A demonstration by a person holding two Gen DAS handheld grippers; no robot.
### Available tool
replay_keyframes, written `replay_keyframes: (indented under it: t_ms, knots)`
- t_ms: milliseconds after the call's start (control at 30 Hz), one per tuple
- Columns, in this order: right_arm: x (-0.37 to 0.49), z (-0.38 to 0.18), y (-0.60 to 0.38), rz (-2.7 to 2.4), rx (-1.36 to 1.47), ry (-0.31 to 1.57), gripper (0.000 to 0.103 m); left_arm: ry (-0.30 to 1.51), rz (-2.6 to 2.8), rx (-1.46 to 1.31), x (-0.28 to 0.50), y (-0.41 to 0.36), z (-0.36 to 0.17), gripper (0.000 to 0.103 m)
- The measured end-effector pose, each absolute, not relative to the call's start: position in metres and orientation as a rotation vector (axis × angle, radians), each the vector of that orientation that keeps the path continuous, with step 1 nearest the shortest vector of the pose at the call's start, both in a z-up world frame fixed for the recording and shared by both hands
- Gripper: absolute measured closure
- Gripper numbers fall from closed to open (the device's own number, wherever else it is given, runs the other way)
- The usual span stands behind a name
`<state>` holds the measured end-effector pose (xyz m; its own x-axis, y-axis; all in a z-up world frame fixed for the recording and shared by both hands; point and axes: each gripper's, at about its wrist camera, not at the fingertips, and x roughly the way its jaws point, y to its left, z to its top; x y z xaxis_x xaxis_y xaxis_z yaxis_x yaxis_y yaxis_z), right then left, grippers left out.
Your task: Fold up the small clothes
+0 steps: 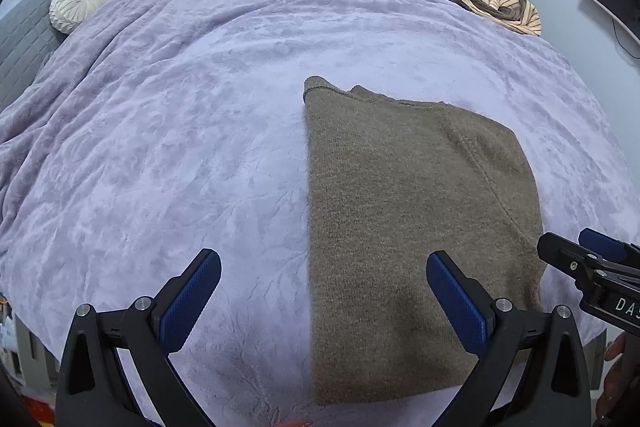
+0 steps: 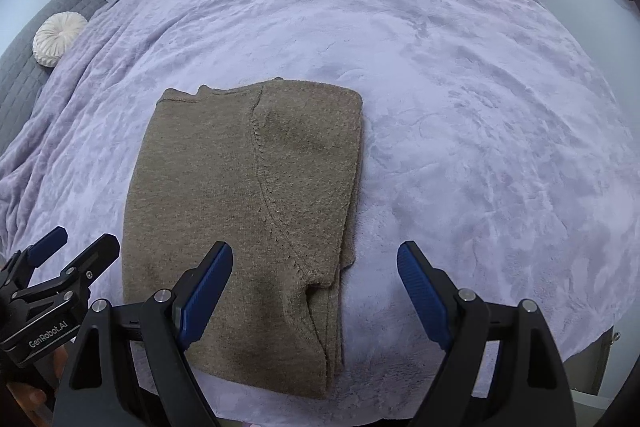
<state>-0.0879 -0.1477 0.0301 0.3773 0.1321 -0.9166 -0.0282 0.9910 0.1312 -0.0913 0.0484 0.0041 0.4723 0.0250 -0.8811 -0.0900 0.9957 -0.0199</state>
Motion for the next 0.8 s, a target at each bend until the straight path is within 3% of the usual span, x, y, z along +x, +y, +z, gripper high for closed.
replay_keyframes:
  t_ms: [800]
  knots:
    - [-0.0847,0.0274,-0.1441,0.085,0.063,1.178,0.016,1.09,0.081,-0.05,-0.0918,0.047,0.0007,0.0]
